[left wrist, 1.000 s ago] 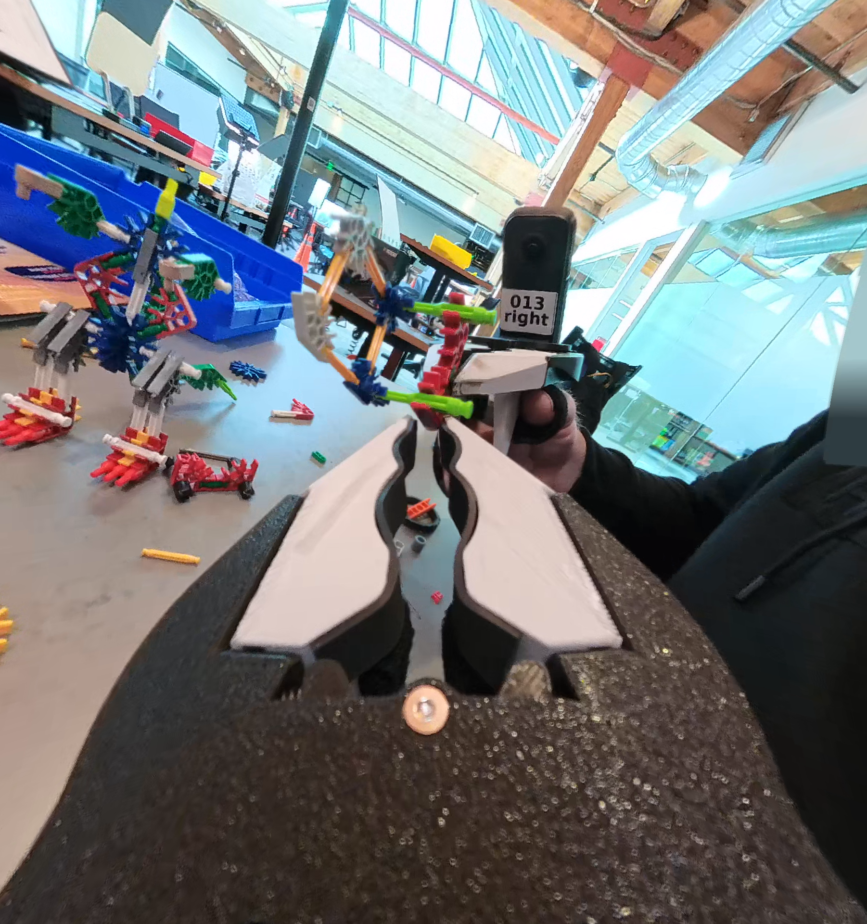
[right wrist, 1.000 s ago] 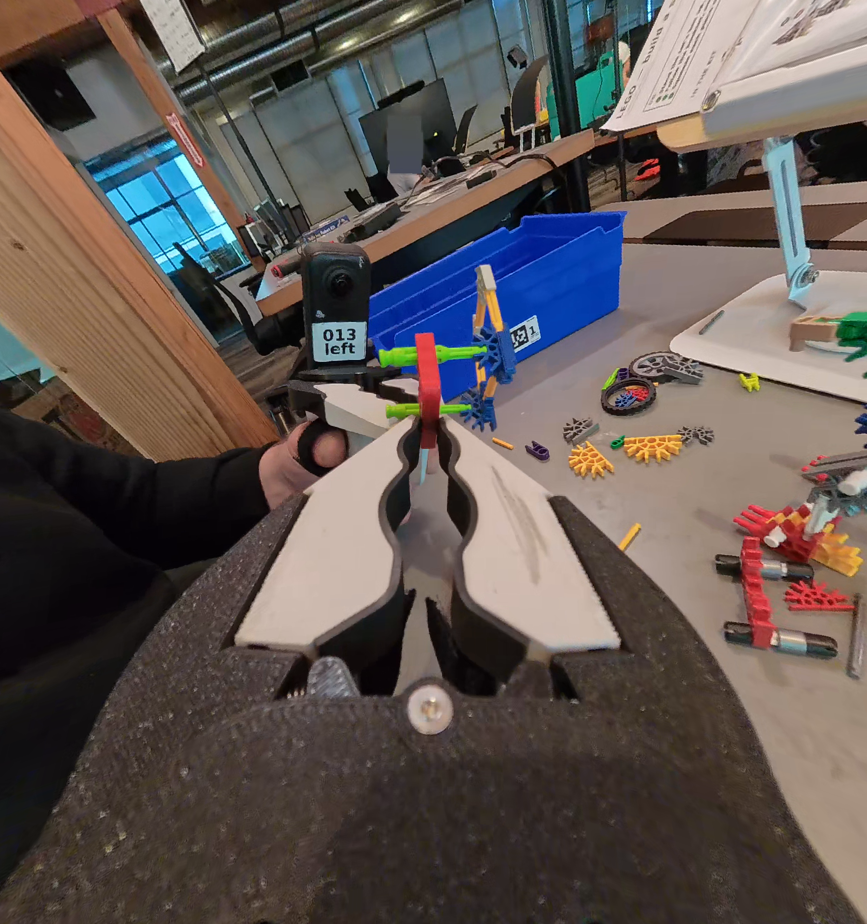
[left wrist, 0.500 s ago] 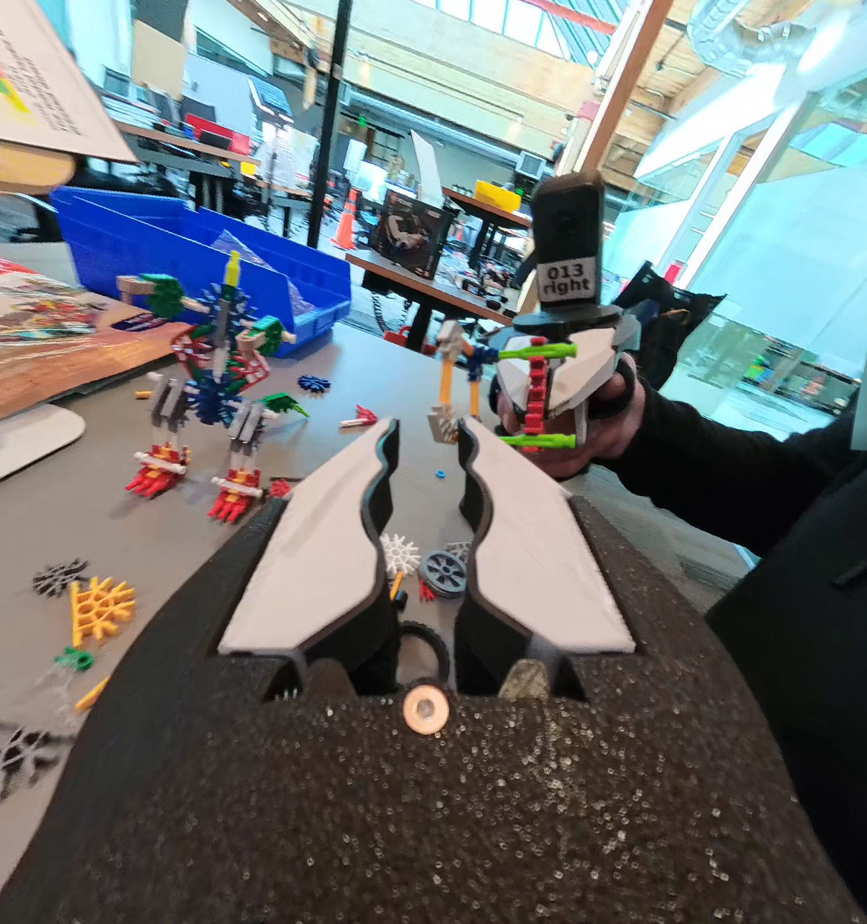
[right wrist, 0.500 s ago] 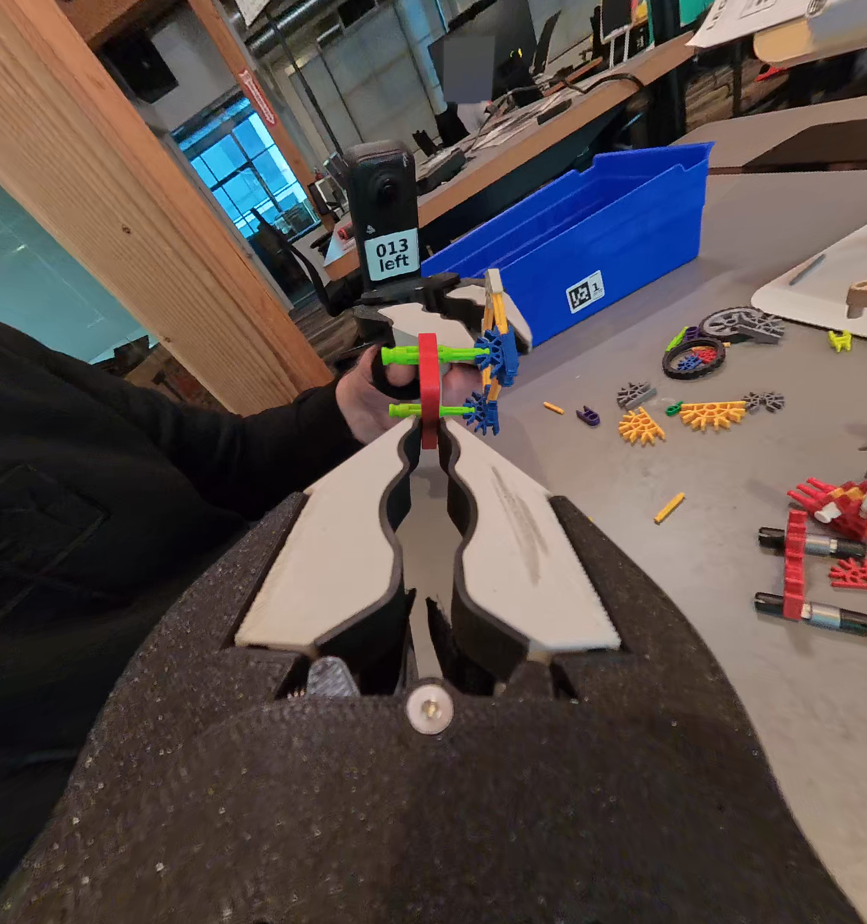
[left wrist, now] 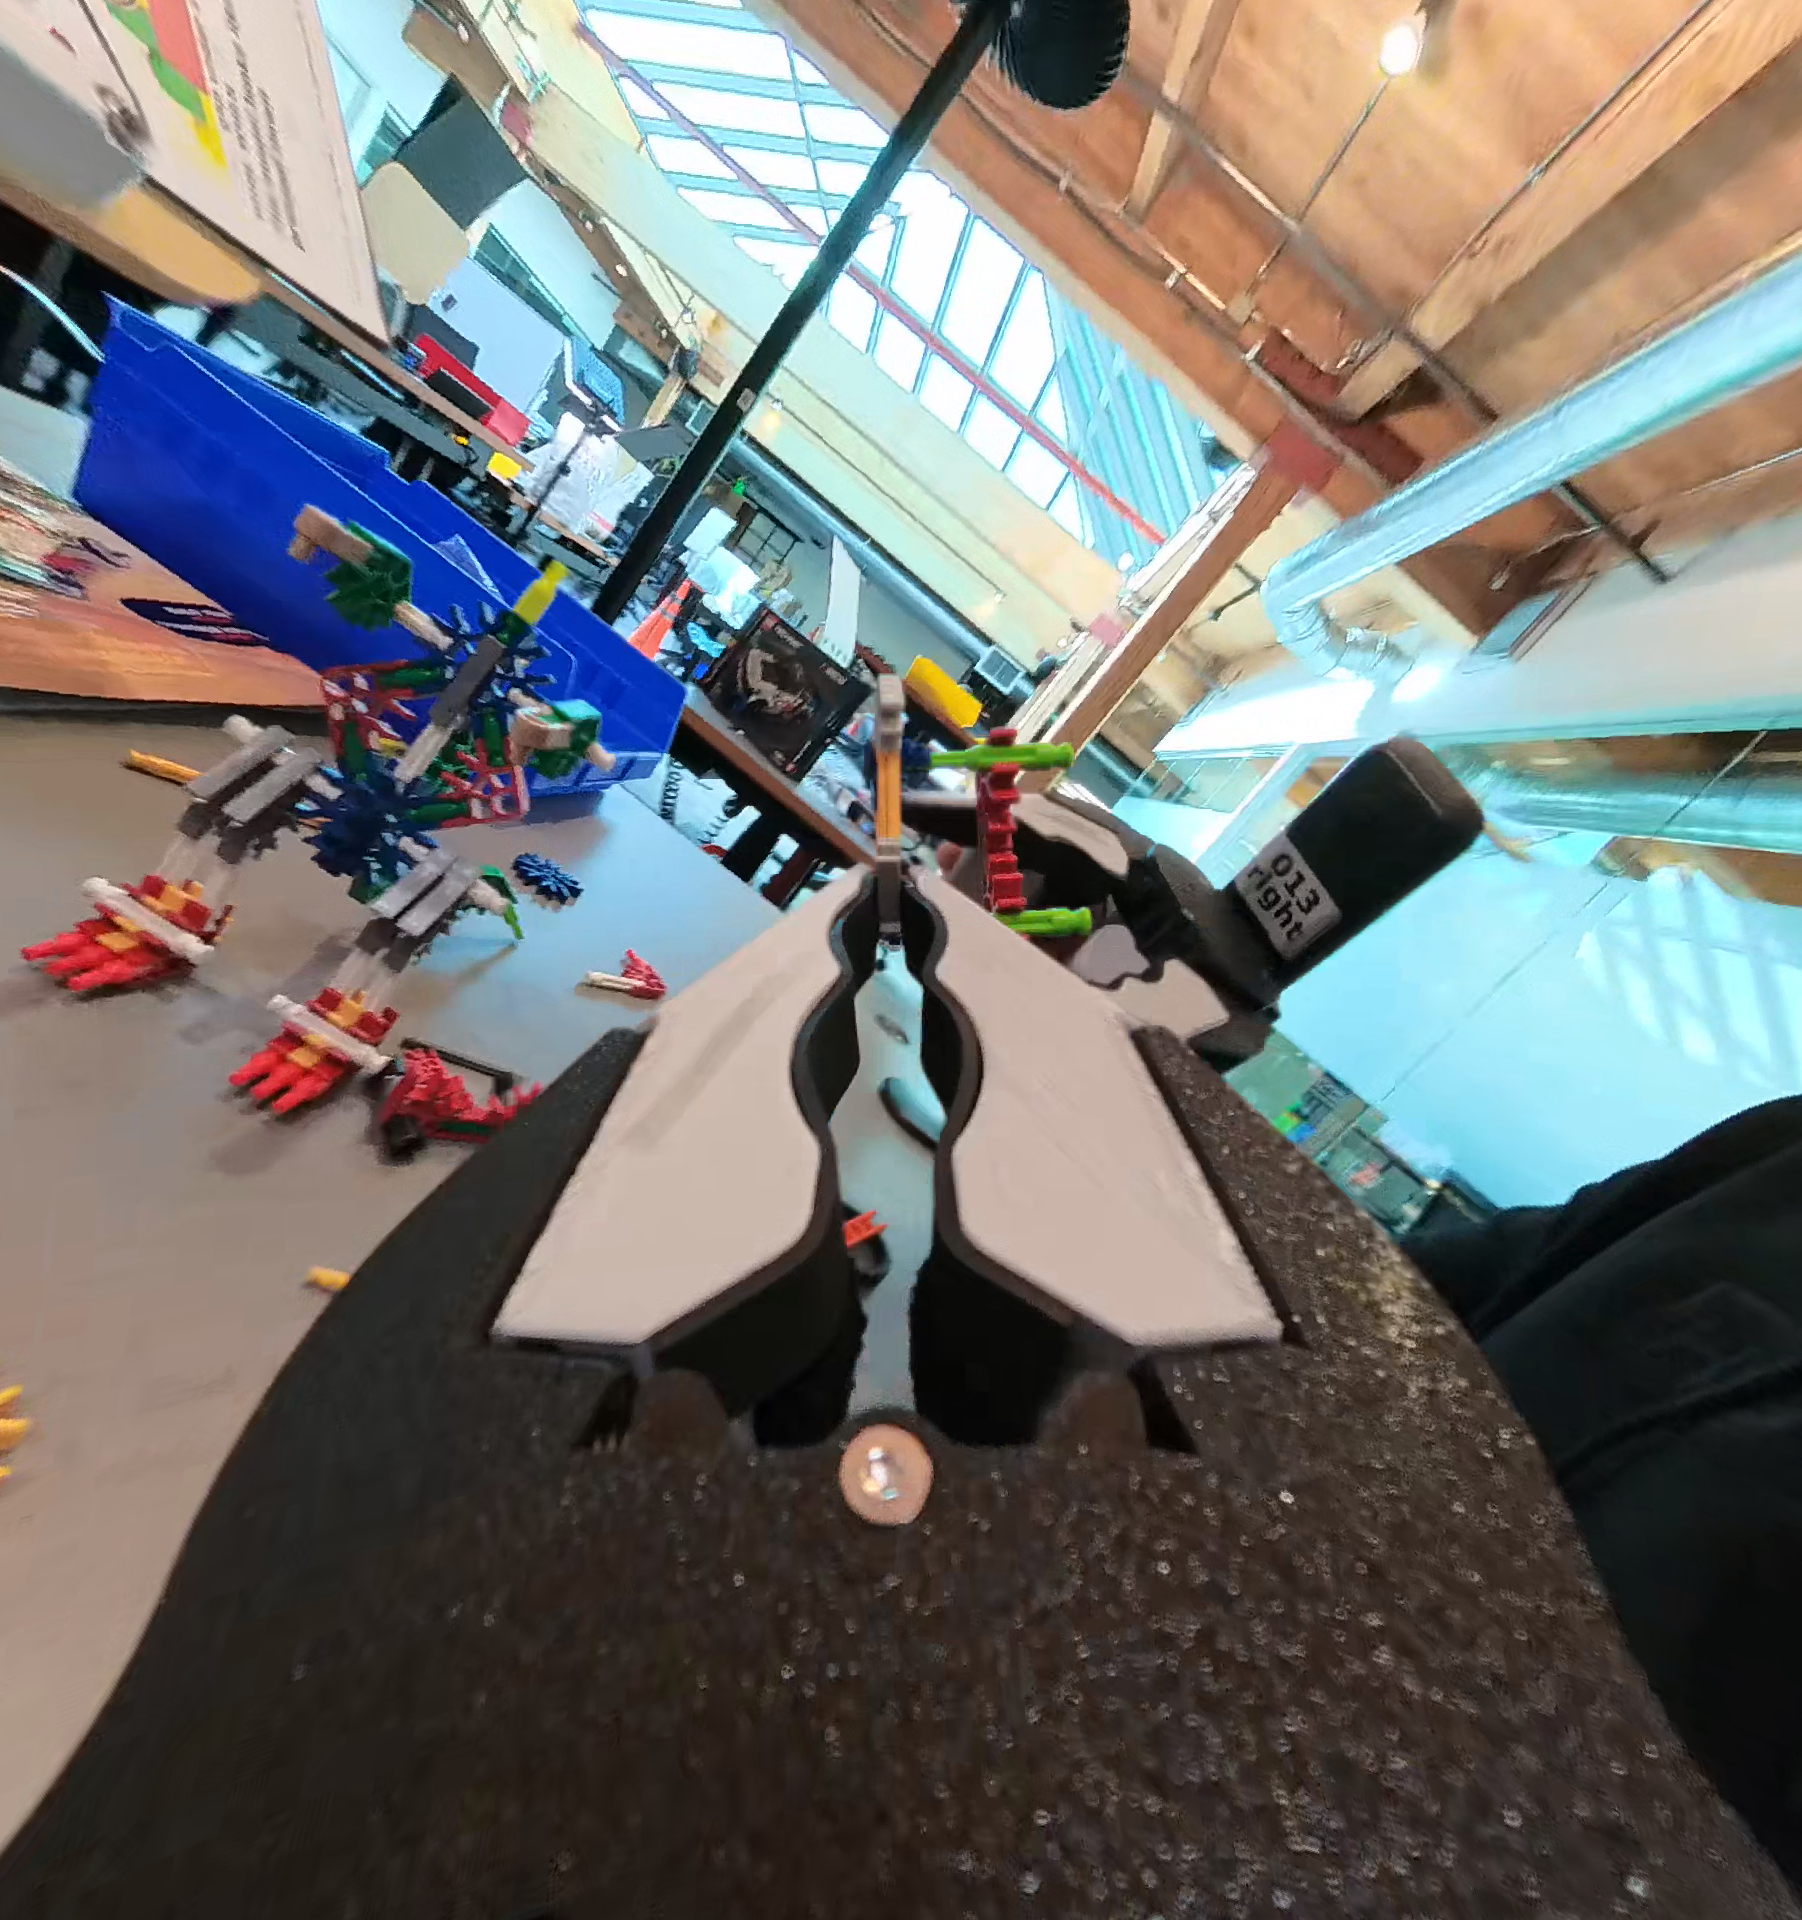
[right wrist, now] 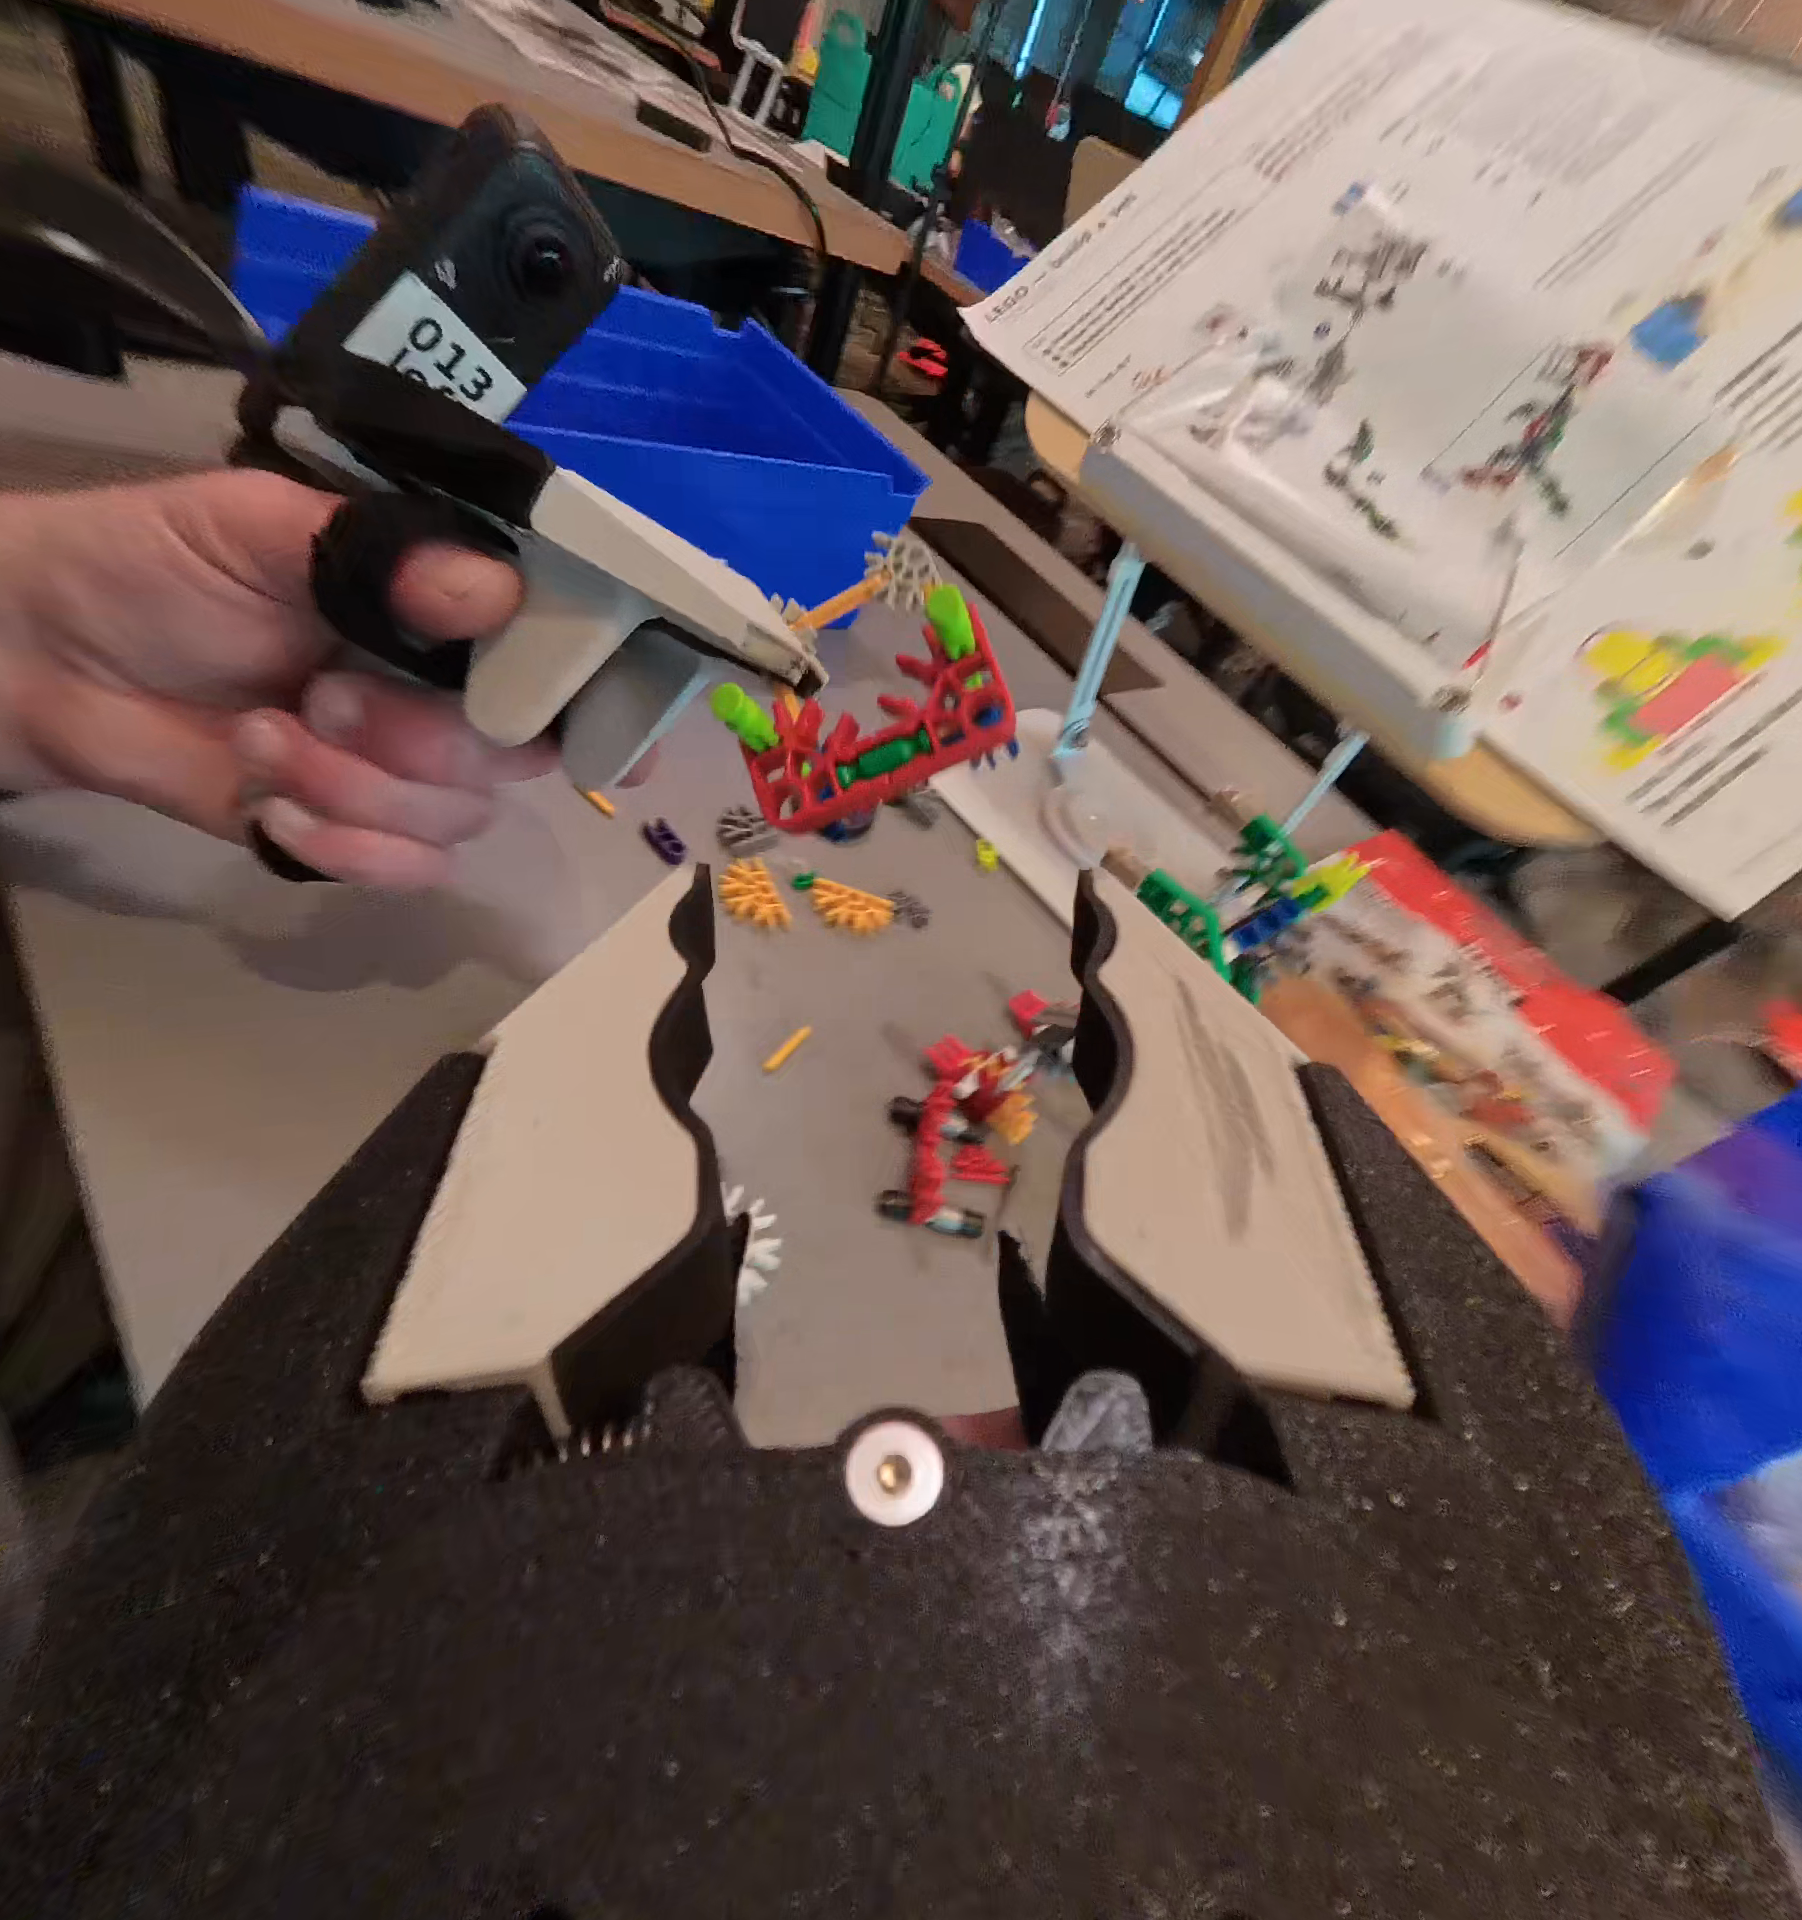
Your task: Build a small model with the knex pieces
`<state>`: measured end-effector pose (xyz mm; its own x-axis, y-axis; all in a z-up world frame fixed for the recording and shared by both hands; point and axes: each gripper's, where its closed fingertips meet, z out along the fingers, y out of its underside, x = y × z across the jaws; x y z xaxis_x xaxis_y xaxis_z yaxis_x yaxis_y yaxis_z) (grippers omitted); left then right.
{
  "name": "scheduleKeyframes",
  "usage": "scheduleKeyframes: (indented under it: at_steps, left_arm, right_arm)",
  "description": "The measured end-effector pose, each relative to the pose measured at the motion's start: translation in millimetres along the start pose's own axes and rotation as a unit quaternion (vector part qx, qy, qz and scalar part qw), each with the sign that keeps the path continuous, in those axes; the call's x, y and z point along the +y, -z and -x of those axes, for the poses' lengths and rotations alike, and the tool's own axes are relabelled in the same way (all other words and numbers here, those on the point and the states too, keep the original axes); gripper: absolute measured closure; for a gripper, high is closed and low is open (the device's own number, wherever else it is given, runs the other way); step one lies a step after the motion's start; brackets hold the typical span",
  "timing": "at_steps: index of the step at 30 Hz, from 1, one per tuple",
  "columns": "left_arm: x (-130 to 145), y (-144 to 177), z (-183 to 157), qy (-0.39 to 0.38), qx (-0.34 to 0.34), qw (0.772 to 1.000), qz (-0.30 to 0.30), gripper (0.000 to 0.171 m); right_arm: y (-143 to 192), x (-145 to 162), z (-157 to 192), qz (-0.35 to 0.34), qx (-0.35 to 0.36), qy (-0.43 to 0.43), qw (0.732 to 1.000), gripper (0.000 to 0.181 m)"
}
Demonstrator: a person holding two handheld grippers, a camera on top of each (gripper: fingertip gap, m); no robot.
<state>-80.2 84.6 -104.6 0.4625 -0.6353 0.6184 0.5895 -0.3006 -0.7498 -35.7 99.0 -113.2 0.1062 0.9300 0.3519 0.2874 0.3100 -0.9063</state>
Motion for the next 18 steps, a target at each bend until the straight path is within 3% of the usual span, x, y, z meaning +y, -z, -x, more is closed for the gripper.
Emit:
scheduleKeyframes:
  at_steps: [4,10,16,18]
  left_arm:
    - [9.2,-7.7,-7.5,0.025,0.018,1.0,-0.001,0.171]
    - [13.5,-11.2,-6.8,0.058,0.027,0.998,-0.012,0.171]
    - [14.2,-12.8,-3.5,0.064,0.024,0.997,-0.02,0.171]
    - [15.1,-14.1,-3.8,0.069,0.027,0.997,-0.022,0.171]
  right_arm:
    - [-9.7,-4.1,-3.7,0.005,0.037,0.078,0.996,0.118]
    - [-9.8,-12.1,-6.7,-0.018,0.037,0.093,0.995,0.165]
    - [-8.4,-4.7,-4.7,-0.01,0.003,0.04,0.999,0.149]
    - [-8.0,-6.3,-5.2,-0.021,-0.007,0.001,1.0,0.126]
